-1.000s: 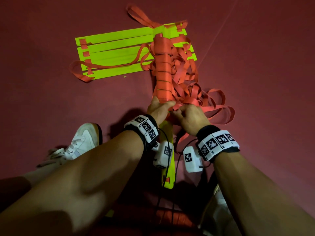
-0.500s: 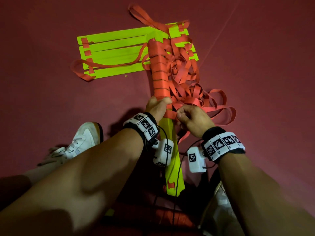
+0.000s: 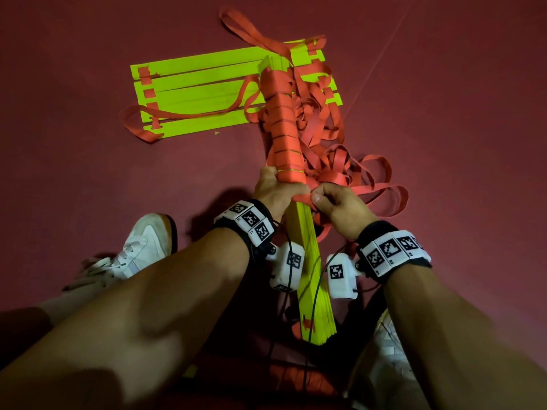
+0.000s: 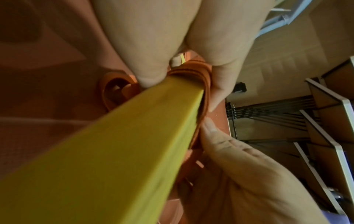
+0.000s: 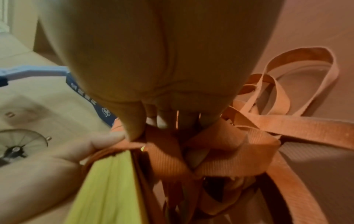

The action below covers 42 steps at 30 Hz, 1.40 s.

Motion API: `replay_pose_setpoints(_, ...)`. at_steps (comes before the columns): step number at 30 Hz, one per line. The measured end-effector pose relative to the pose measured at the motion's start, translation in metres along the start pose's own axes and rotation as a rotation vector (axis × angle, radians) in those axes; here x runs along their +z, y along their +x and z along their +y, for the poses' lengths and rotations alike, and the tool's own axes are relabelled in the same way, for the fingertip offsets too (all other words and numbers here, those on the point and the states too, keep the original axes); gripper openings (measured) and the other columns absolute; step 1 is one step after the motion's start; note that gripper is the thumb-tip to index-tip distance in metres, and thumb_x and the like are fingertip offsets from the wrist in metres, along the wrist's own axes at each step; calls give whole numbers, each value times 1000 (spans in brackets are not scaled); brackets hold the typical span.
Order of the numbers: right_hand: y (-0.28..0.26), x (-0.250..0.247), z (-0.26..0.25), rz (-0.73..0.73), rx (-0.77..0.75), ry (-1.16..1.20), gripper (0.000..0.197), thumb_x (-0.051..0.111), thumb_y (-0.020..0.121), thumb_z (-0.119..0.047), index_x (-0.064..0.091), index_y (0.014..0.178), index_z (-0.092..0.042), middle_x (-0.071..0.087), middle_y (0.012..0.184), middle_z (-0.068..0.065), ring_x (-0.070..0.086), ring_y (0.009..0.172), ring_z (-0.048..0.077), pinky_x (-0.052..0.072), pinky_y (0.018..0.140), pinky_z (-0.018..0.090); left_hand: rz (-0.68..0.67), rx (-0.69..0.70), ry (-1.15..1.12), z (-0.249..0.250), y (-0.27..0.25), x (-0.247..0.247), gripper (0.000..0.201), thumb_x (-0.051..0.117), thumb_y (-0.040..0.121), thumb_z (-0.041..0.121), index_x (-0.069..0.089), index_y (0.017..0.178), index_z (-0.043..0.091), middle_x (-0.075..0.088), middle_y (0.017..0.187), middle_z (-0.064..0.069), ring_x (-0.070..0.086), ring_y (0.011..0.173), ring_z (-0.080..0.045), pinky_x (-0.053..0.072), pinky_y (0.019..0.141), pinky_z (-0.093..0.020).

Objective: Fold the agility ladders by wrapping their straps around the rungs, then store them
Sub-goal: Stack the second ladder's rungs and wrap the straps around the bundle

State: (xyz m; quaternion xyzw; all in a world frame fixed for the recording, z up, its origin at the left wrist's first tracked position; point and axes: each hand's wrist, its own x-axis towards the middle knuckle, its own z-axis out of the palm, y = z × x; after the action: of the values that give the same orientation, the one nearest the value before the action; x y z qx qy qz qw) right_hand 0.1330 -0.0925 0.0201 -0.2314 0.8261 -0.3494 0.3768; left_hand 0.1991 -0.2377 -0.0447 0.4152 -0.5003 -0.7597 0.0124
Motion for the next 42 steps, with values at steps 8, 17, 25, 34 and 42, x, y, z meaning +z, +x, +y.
replay_pose_setpoints(8,-3,1,2,-72,11,58,19,50,102,-9,57,84,-8,62,62,4,54,58,19,45,63,33,0,33,-60,5,-9,4,57,89,46,48,68,90,18,71,86,-11,68,83,-31,56,89,-60)
replay_pose_setpoints(17,-2,4,-4,-11,50,-102,25,50,101,-19,55,76,-17,60,68,-1,64,74,35,52,78,51,-83,47,-159,13,-20,1,35,77,75,28,73,97,1,68,91,-22,64,85,-32,54,88,-47)
replay_pose_setpoints(25,-7,1,-9,108,-23,-175,16,53,101,-18,60,88,-11,59,67,-8,51,52,-4,38,52,12,-200,-18,-122,20,-26,3,73,87,57,41,65,115,2,68,99,-19,66,93,-36,50,96,-65)
replay_pose_setpoints(34,-7,-5,-15,12,-65,-255,9,55,99,-14,61,95,-20,67,85,-2,59,74,10,45,65,20,-387,24,306,5,-23,-11,92,90,56,16,50,138,29,71,115,1,66,113,-20,51,104,-46)
replay_pose_setpoints(42,-4,-7,-17,99,74,-334,5,65,80,-10,64,83,-14,67,78,2,61,73,21,42,59,25,-295,53,362,4,-24,-4,47,82,57,25,70,103,28,76,104,-3,69,105,-23,51,102,-49)
